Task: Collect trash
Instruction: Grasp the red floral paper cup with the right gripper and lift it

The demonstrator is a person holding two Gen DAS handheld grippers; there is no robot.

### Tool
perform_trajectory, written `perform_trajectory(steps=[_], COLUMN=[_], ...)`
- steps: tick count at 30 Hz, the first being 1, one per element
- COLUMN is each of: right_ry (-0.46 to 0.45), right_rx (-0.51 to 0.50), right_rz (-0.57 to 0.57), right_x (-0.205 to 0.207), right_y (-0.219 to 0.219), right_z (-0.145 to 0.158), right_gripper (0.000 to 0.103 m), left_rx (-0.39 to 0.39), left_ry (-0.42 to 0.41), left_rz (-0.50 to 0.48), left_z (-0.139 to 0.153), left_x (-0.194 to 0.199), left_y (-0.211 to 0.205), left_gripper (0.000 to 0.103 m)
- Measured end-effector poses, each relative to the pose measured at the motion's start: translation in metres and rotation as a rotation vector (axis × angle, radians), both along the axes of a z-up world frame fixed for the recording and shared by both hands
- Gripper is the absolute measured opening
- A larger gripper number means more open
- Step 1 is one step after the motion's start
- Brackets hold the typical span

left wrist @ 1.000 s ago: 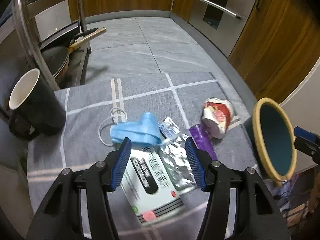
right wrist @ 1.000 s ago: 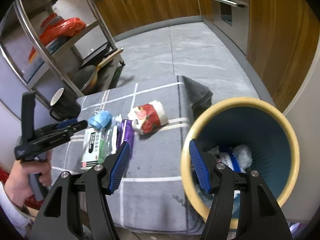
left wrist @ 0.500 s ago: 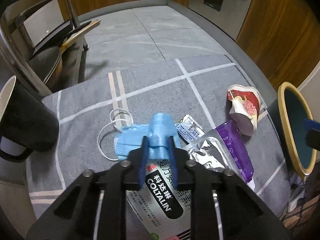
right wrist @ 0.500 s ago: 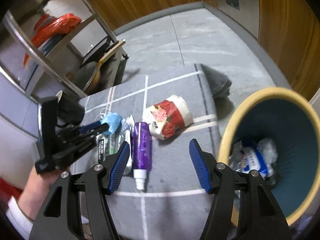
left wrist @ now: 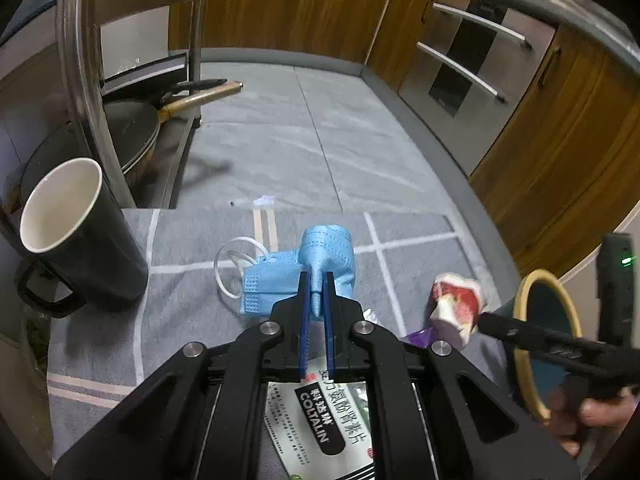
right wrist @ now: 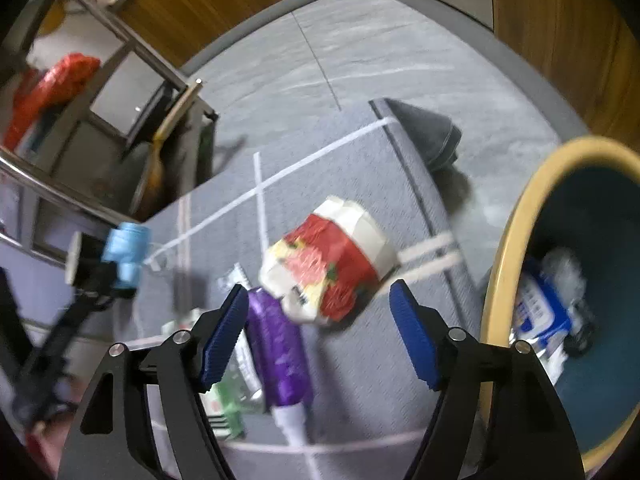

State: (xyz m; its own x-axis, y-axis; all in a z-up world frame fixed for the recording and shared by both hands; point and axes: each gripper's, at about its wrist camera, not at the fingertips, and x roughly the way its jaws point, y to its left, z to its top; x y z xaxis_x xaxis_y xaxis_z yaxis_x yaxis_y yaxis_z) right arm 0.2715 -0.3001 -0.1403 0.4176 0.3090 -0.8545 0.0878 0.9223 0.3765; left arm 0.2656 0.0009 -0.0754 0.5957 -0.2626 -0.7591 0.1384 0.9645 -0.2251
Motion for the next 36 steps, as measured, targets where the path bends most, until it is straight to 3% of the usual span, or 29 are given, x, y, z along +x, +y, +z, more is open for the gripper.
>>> perform_trajectory(steps=[9,11,17,23,27,30,36], right_ry=[-0.074,-0.091,-0.074,-0.060,-0.064,-0.049,-0.067], right_rx=[-0.318,-0.347,-0.323,-0.262,-0.278,-0.269,-0.234], right_rz=[0.241,0.300,0.410,0.425,0.433,0.433,0.380], right_x=[0.017,0.024,0.041,0.042,0.040,0.040,0.035], right_y=[0.035,0.038,0.041,0.038,0.036,0.031,0.016], right_z=[-0.007,-0.009,-0.017,-0.021,-0.021,-0.025,-0.019], right_gripper=[0.090,0.092,0.092,0.092,0.092,0.080,0.079], left_rx=[-0.052,-0.055,-0.048,-0.050,-0.045,-0.045,-0.049], left_ry=[0.025,0.031,0.045,0.059,0.064,0.065,0.054], left_rz=[0.015,0.015,0.007,0.005,-0.009,-0.017,-0.029], left_z=[-0.003,-0.005,-0.011,-0.016,-0.019,-0.019,-0.013], left_x=[0.002,0.003,0.004,0.010,0.013,0.015,0.012], left_y=[0.006,0.008,0.005,0.000,-0.008,-0.012,-0.019], left_gripper=[0.005,0.005,0.005,0.005,0.005,0.005,0.005])
